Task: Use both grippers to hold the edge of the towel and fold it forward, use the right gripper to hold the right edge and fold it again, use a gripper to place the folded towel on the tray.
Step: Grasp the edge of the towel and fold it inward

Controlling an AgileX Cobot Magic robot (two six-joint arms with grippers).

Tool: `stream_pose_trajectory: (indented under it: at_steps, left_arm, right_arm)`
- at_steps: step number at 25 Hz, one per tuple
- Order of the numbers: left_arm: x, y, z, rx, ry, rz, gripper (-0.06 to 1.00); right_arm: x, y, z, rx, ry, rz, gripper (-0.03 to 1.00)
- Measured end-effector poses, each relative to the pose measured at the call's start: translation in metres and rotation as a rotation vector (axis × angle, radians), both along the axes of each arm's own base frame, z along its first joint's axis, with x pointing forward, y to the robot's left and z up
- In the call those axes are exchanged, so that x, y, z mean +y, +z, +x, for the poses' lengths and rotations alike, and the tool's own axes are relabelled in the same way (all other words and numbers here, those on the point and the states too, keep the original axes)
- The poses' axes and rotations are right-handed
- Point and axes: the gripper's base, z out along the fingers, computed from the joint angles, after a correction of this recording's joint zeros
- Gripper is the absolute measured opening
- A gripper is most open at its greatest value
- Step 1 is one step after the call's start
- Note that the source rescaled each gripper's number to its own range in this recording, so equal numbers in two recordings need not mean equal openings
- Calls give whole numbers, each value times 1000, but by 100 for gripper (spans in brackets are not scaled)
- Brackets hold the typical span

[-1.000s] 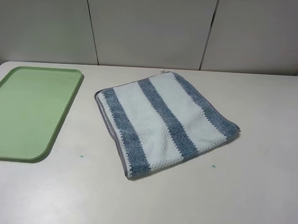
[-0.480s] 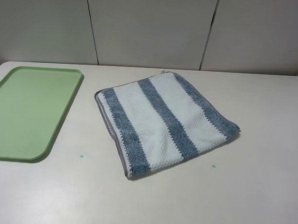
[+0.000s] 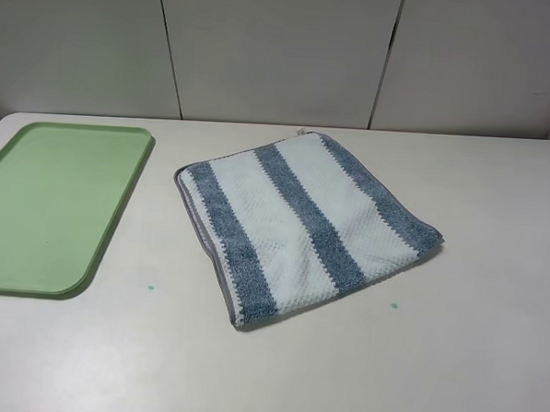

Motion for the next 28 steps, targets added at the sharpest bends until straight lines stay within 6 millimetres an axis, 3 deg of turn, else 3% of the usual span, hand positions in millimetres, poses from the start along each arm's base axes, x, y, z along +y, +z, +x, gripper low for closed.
stream_pose_trajectory:
  at_steps: [11,14,21,28]
  left_arm:
    - [0,0,0,0,0,0,100]
    - [0,0,3,18,0,1,99]
    - [-1,2,28,183,-9,20,98]
    - [-7,31,65,282,-113,69,98]
  right_arm:
    - [0,0,1,4,24,0,100]
    - [0,0,10,65,75,0,100]
    - [5,15,42,222,153,-35,100]
    - [12,46,70,287,217,-50,100]
